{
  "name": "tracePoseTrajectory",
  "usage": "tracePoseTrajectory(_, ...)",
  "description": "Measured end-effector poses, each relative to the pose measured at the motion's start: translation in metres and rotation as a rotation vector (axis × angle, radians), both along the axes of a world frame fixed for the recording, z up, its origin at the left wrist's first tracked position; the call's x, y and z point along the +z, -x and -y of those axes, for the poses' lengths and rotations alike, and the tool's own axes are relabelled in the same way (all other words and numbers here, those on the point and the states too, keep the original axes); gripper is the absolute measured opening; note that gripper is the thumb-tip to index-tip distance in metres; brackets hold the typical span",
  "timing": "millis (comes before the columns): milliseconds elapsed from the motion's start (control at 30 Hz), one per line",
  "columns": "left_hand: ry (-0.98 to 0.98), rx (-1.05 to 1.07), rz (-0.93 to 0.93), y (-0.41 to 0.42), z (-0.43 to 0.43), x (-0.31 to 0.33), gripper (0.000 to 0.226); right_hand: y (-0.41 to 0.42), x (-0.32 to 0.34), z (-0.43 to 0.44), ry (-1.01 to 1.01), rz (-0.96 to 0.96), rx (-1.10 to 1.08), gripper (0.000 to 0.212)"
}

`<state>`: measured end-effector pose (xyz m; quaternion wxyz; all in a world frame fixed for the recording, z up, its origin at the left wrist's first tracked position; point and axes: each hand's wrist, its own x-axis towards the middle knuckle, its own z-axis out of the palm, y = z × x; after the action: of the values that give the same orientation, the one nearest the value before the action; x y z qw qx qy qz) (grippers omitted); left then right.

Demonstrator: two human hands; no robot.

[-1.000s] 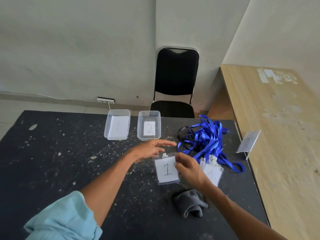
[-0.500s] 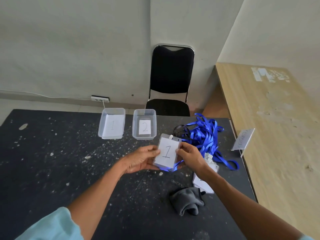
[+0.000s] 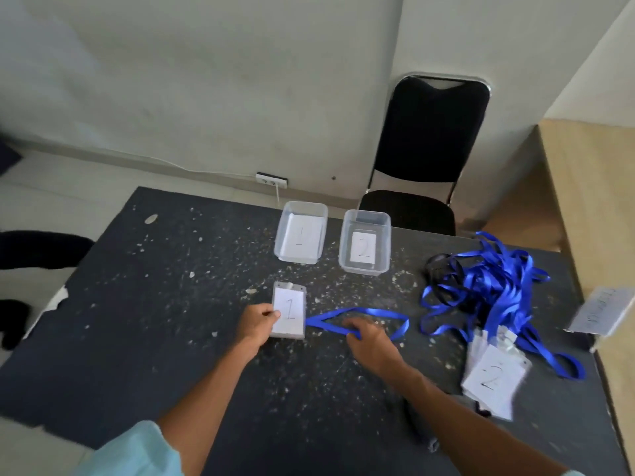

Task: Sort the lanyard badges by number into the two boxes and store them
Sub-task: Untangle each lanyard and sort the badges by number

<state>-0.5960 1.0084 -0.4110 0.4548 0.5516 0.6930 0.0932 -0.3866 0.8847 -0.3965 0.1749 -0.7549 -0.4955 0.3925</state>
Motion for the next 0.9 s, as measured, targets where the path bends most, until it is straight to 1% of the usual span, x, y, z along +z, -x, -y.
tracePoseTrajectory(100, -0.081, -0.088, -0.131, 0.001, 0.007, -0.003, 0.028, -0.002, -0.004, 0.0, 0.005, 0.043, 0.036, 0.037)
tracePoseTrajectory(200, -0.127, -0.076, -0.202, -0.007, 0.008, -0.003, 0.031, -0.007, -0.005, 0.002, -0.004, 0.01, 0.021, 0.036)
tracePoseTrajectory(267, -0.136, -0.043, -0.233, -0.012, 0.005, -0.005, 0.035, -0.013, 0.0, 0.006, -0.019, -0.03, -0.022, 0.035)
tracePoseTrajectory(333, -0.146, -0.019, -0.311, -0.018, 0.006, -0.002, 0.035, -0.022, 0.004, 0.011, -0.022, -0.052, -0.072, 0.036)
tracePoseTrajectory(400, -0.211, -0.032, -0.422, -0.03, 0.011, 0.0, 0.035, -0.035, 0.008, 0.019, -0.026, -0.043, -0.134, 0.036)
tracePoseTrajectory(433, -0.267, -0.056, -0.445, -0.041, 0.016, 0.002, 0.036, -0.043, 0.011, 0.023, -0.042, -0.033, -0.175, 0.036)
tracePoseTrajectory(500, -0.403, -0.139, -0.391, -0.07, 0.029, 0.009, 0.036, -0.062, 0.013, 0.035, -0.09, -0.015, -0.25, 0.033)
tracePoseTrajectory(567, -0.486, -0.273, -0.243, -0.104, 0.045, 0.015, 0.032, -0.083, 0.012, 0.05, -0.118, 0.027, -0.312, 0.028)
tracePoseTrajectory(600, -0.49, -0.343, -0.156, -0.123, 0.054, 0.014, 0.029, -0.094, 0.011, 0.058, -0.139, 0.071, -0.349, 0.024)
tracePoseTrajectory(667, -0.421, -0.455, 0.004, -0.159, 0.076, 0.012, 0.022, -0.114, 0.007, 0.078, -0.157, 0.196, -0.448, 0.017)
tracePoseTrajectory(700, -0.348, -0.494, 0.071, -0.177, 0.088, 0.01, 0.018, -0.122, 0.006, 0.089, -0.151, 0.273, -0.498, 0.015)
tracePoseTrajectory(733, -0.279, -0.537, 0.124, -0.194, 0.101, 0.008, 0.015, -0.13, 0.005, 0.099, -0.14, 0.347, -0.545, 0.015)
tracePoseTrajectory(800, -0.181, -0.652, 0.167, -0.224, 0.128, 0.003, 0.014, -0.14, 0.006, 0.119, -0.076, 0.444, -0.667, 0.019)
tracePoseTrajectory(867, -0.111, -0.735, 0.165, -0.247, 0.153, -0.003, 0.018, -0.146, 0.003, 0.136, 0.018, 0.437, -0.783, 0.025)
tracePoseTrajectory(900, -0.084, -0.758, 0.155, -0.256, 0.163, -0.003, 0.021, -0.148, 0.001, 0.143, 0.065, 0.393, -0.824, 0.029)
